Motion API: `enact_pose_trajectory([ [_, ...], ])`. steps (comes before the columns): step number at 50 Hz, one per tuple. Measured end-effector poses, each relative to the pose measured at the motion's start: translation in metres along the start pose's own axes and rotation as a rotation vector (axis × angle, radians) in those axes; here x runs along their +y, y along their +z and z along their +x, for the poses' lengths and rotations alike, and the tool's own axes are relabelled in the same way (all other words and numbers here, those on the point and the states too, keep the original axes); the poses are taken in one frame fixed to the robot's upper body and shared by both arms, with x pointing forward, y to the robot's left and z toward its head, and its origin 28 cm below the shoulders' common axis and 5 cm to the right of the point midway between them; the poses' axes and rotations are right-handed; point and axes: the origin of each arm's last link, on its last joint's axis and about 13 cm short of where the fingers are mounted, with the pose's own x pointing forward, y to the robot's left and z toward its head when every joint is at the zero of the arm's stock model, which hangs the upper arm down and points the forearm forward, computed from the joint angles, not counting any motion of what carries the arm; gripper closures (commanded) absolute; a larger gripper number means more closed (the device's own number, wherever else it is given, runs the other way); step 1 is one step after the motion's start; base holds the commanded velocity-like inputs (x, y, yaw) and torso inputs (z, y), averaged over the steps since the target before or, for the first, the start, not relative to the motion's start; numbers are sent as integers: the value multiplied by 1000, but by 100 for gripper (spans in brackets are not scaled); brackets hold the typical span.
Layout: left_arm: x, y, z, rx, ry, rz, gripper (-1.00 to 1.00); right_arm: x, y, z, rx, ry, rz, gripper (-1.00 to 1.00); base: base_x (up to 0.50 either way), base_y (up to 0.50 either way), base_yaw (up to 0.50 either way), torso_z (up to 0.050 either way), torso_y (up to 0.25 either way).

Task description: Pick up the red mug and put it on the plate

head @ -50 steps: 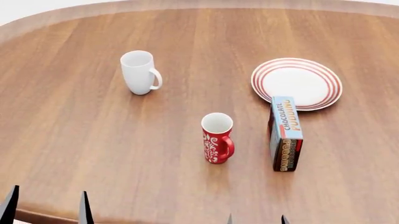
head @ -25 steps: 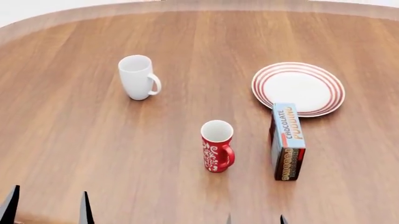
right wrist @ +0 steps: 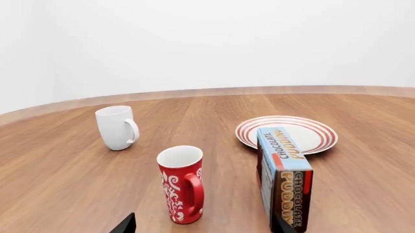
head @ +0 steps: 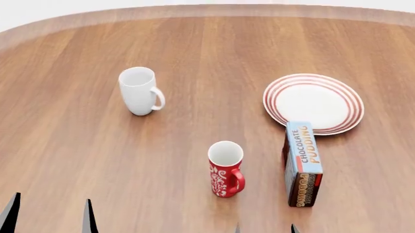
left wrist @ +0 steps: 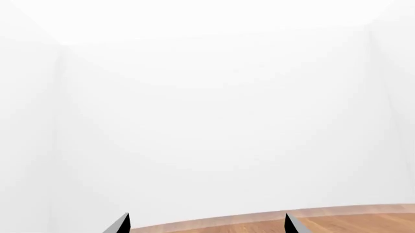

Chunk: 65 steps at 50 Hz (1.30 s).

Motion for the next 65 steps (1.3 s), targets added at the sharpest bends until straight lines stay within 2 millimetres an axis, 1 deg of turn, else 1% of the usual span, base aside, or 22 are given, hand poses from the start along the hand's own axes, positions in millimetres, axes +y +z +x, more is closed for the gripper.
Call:
enact_pose_trajectory([
  [65,0,0,0,-5,-5,1,-100,0,0,0,0,0,3,-100,160,0,0,0,0],
])
